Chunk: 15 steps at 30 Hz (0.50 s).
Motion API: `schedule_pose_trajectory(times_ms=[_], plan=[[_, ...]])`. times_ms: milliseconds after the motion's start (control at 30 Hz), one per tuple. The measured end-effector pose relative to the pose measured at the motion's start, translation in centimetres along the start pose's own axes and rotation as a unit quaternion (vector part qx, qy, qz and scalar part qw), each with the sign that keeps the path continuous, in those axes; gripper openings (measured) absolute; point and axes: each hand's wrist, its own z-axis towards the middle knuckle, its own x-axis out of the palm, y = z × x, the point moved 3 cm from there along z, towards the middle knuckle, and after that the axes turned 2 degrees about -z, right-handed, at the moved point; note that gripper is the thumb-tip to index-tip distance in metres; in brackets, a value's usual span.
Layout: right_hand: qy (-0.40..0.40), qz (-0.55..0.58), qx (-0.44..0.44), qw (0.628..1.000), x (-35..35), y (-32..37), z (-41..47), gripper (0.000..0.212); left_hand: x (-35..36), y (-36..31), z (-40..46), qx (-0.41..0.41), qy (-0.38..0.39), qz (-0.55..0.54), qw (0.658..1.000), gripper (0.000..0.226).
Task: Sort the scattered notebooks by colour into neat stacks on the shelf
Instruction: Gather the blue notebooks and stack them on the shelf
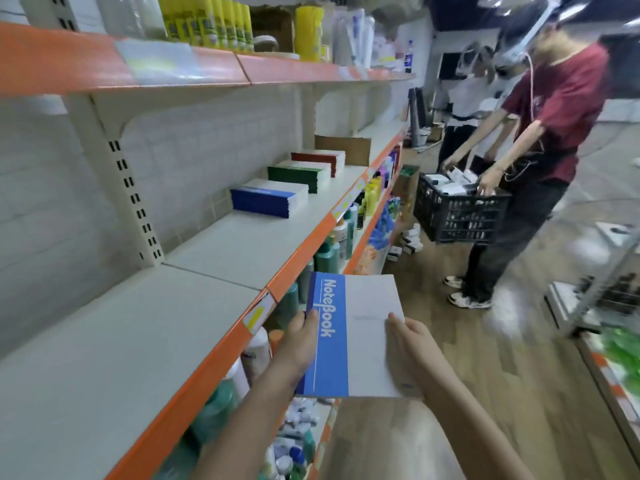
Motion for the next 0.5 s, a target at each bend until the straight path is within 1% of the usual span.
schedule_pose_trajectory(times_ms=[267, 400, 500], plan=[[-0.020, 0.007, 0.007, 1.000, -2.5, 0.3, 6.1, 0.038, 4.1, -1.5, 6.9, -0.002, 0.048, 0.012, 0.999, 0.032], [-0.040, 0.007, 0.003, 0.999, -3.7, 0.7, 12.0, 0.040, 6.5, -2.6, 12.3, -0.006, 0.075, 0.000, 0.997, 0.031], [-0.052, 0.017, 0.001, 0.998, -4.3, 1.4, 17.2, 0.038, 8.0, -4.7, 17.1, 0.009, 0.081, -0.004, 0.997, 0.029]])
